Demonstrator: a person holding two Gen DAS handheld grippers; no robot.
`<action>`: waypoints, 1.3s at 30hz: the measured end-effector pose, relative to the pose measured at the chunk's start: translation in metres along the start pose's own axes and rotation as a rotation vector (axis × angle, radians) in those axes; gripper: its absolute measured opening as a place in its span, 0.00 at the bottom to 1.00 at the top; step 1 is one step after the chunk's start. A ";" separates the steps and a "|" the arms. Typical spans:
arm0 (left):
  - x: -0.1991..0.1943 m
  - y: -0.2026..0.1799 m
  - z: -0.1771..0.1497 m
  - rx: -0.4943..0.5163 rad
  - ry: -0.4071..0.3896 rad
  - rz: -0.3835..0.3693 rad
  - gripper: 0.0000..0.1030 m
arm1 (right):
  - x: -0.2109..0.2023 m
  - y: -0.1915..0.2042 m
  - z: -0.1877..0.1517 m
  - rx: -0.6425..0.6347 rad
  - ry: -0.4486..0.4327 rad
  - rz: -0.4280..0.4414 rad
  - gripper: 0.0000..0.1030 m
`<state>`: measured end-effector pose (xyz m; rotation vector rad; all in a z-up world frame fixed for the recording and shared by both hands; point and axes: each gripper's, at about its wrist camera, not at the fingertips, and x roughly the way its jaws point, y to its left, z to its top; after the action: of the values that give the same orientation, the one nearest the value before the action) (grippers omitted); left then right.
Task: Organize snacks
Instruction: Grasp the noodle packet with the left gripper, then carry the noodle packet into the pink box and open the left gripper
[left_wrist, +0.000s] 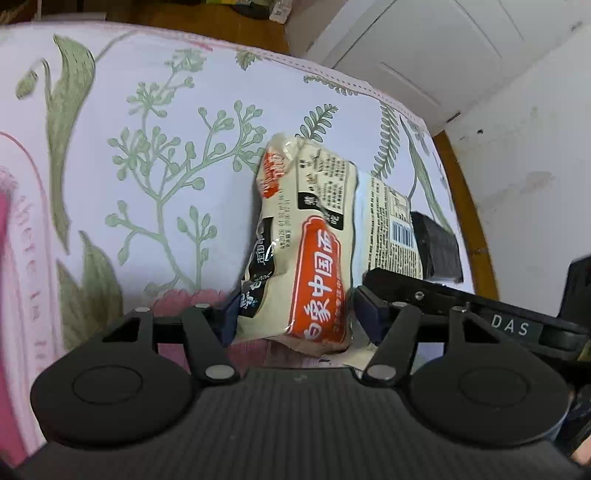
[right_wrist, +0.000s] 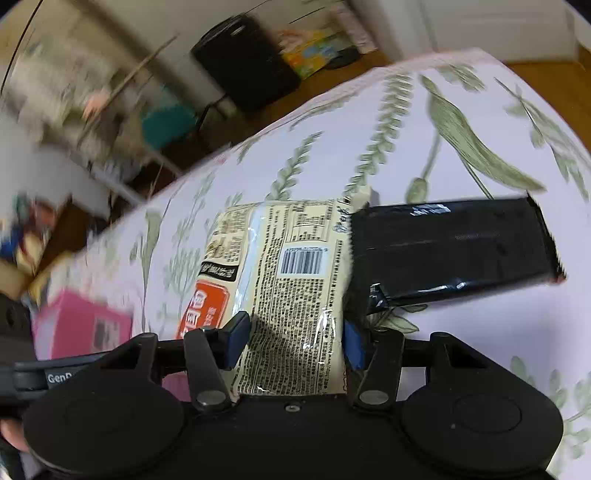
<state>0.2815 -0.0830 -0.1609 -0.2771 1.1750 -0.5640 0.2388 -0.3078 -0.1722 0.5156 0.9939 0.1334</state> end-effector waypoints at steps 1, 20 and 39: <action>-0.005 -0.001 -0.003 0.009 -0.002 0.002 0.55 | -0.001 0.005 0.000 -0.030 0.015 -0.001 0.56; -0.103 -0.028 -0.055 0.118 -0.023 0.013 0.55 | -0.064 0.059 -0.020 -0.114 0.207 0.042 0.55; -0.259 0.027 -0.091 0.124 -0.219 0.044 0.55 | -0.103 0.206 -0.036 -0.373 0.220 0.133 0.55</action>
<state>0.1356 0.0900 -0.0033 -0.2012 0.9286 -0.5512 0.1776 -0.1501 -0.0119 0.2262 1.1168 0.4935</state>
